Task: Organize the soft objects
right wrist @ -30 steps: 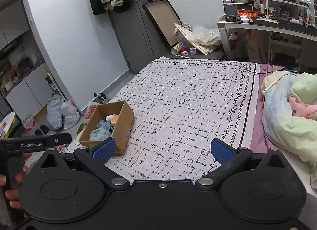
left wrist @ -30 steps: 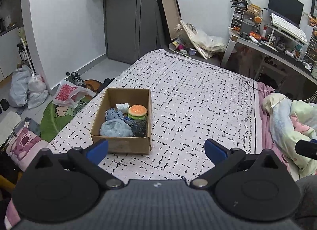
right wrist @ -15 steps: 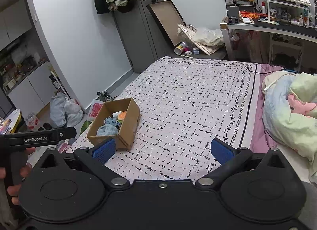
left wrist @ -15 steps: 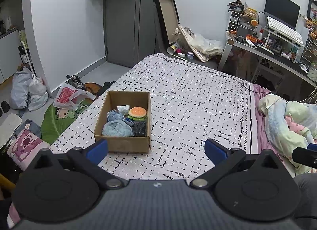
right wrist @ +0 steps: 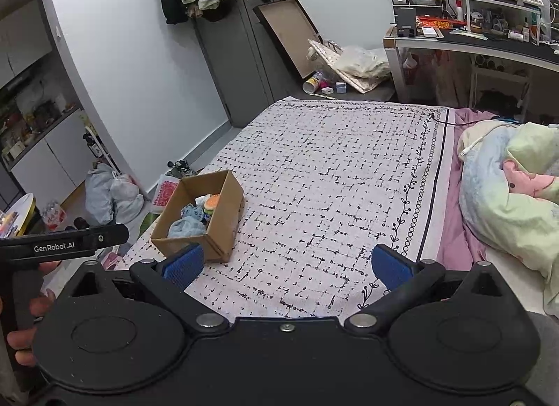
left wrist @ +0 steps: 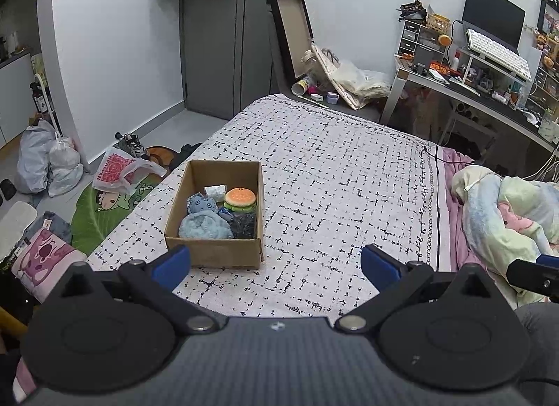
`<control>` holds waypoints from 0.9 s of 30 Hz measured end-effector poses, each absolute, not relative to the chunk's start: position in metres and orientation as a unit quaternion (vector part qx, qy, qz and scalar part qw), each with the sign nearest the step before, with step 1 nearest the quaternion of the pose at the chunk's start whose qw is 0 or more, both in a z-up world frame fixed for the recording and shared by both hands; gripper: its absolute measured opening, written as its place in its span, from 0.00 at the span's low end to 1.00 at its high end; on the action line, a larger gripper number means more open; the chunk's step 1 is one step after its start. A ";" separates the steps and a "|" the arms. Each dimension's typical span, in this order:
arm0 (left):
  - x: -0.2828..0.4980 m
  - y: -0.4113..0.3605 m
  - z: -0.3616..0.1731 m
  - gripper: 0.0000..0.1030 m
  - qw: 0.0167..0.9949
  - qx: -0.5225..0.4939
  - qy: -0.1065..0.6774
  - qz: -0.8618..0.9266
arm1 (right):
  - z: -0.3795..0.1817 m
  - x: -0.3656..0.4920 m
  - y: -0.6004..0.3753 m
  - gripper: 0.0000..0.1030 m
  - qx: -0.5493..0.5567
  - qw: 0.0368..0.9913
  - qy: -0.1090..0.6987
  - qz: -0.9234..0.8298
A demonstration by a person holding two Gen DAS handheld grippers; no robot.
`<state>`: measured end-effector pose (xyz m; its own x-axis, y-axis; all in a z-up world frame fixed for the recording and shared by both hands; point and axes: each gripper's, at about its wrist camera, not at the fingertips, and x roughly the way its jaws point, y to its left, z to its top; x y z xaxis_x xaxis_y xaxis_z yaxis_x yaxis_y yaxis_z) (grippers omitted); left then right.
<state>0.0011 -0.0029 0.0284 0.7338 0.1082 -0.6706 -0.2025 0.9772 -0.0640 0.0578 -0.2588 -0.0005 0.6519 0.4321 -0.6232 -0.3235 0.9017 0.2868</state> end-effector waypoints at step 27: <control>0.002 -0.007 0.027 1.00 0.928 -0.065 0.358 0.082 | -0.004 0.057 -0.255 1.00 0.071 0.905 0.365 0.208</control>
<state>0.0021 -0.0066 0.0275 0.7308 0.1056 -0.6744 -0.1986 0.9781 -0.0621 0.0567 -0.2553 -0.0035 0.6466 0.4284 -0.6312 -0.3245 0.9033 0.2807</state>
